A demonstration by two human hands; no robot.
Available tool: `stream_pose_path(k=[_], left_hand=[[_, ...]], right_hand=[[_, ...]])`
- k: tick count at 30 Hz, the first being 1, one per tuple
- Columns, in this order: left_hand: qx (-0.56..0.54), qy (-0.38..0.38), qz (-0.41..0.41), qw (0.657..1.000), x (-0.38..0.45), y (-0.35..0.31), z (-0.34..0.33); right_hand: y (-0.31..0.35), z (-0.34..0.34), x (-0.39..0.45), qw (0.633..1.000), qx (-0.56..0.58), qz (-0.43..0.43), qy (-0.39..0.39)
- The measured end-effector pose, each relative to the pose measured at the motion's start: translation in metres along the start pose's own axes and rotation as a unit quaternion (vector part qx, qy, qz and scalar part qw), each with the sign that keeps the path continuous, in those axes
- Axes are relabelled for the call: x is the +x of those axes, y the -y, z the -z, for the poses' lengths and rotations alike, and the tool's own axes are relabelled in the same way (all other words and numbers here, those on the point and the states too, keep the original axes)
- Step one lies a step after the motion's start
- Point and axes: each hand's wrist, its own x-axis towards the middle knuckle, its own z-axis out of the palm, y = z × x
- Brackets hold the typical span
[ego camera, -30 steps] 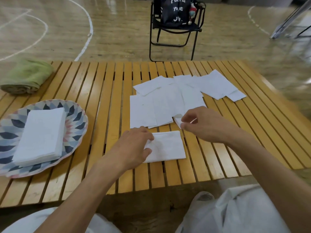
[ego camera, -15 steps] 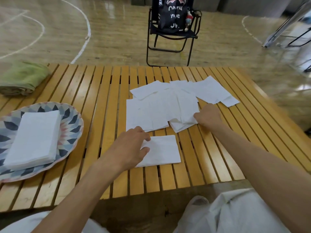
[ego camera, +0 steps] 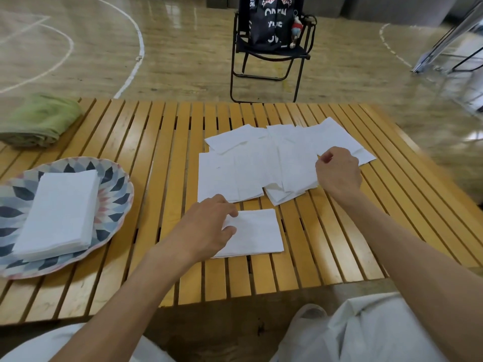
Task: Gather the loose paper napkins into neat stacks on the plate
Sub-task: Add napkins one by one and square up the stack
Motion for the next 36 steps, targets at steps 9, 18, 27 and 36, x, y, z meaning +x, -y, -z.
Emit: stream_pose_path(k=[9,18,27,36], left_hand=[[-0.022,-0.011,0.007,1.0,0.0,0.004,-0.002],[-0.208,-0.062,0.017,0.976,0.003,-0.003,0.008],[-0.358,-0.261,0.107,0.89,0.001,-0.004,0.032],[-0.531,-0.21,0.05,0.819,0.0,-0.007,0.048]], right_hand=[[-0.001,0.017,0.0,0.998,-0.014,0.062,-0.023],[0.042,0.047,-0.052,0.959,0.205,0.169,0.099],[0.062,0.057,-0.086,0.899,0.312,0.157,0.265],[0.044,0.046,-0.077,0.787,0.448,-0.029,0.423]])
